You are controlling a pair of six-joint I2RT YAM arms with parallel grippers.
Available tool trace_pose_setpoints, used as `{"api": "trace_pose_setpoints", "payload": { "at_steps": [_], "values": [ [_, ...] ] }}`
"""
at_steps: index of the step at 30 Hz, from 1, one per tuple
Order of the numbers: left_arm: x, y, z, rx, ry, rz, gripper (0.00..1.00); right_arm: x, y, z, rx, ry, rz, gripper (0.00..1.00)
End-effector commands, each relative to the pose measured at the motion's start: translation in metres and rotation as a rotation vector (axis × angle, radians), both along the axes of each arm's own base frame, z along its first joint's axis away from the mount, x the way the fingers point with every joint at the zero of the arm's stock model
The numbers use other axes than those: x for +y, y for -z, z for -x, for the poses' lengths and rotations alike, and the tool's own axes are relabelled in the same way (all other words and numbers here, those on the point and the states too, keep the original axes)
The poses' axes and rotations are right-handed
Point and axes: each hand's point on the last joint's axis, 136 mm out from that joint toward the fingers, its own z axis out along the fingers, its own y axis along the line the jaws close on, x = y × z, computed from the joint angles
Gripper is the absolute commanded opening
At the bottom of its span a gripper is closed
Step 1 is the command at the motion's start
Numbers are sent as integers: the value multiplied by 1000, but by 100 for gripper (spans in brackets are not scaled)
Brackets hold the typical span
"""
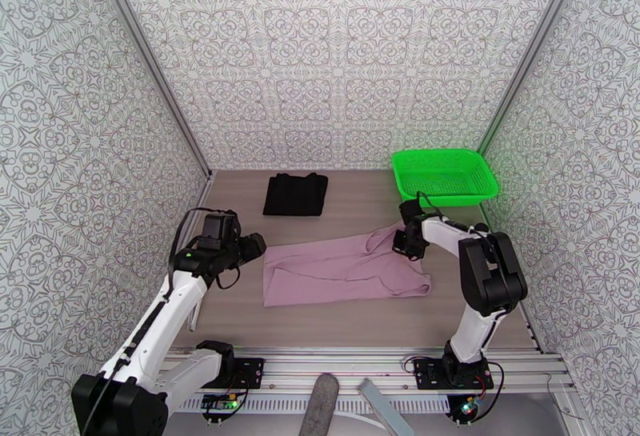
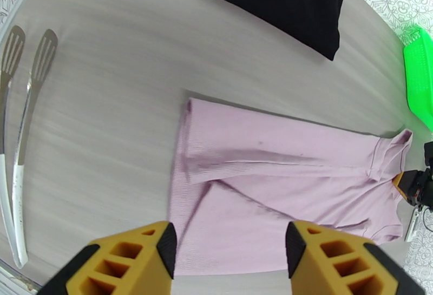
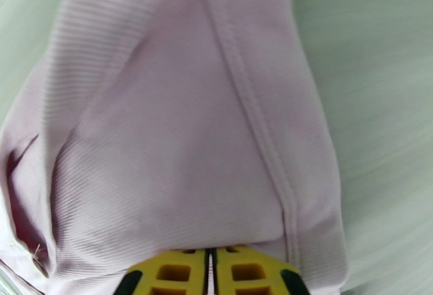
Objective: Fold and stack the mixed laundry pile
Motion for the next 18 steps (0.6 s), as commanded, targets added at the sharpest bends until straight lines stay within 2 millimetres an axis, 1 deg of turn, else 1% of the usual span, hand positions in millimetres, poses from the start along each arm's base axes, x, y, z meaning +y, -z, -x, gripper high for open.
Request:
{"api": "trace_pose_setpoints", "payload": {
  "at_steps": [1, 4, 6, 8, 12, 15, 18],
  "values": [
    [-8, 16, -6, 34, 15, 48, 59, -18, 12, 4, 58, -6, 38, 12],
    [-16, 32, -12, 69, 30, 65, 59, -29, 15, 0, 70, -16, 67, 11],
    [-22, 45, -18, 97, 49, 61, 59, -35, 12, -5, 67, -32, 89, 11],
    [-30, 58, -24, 129, 72, 54, 59, -37, 8, -10, 60, -49, 99, 12],
    [-42, 89, -42, 204, 99, 47, 54, -40, -5, -19, 40, -84, 127, 12],
    [-46, 107, -57, 238, 107, 26, 51, -38, -14, -21, 19, -104, 119, 13],
    [-47, 122, -70, 267, 118, -19, 51, -31, -21, -19, 0, -124, 78, 18]
  ]
}}
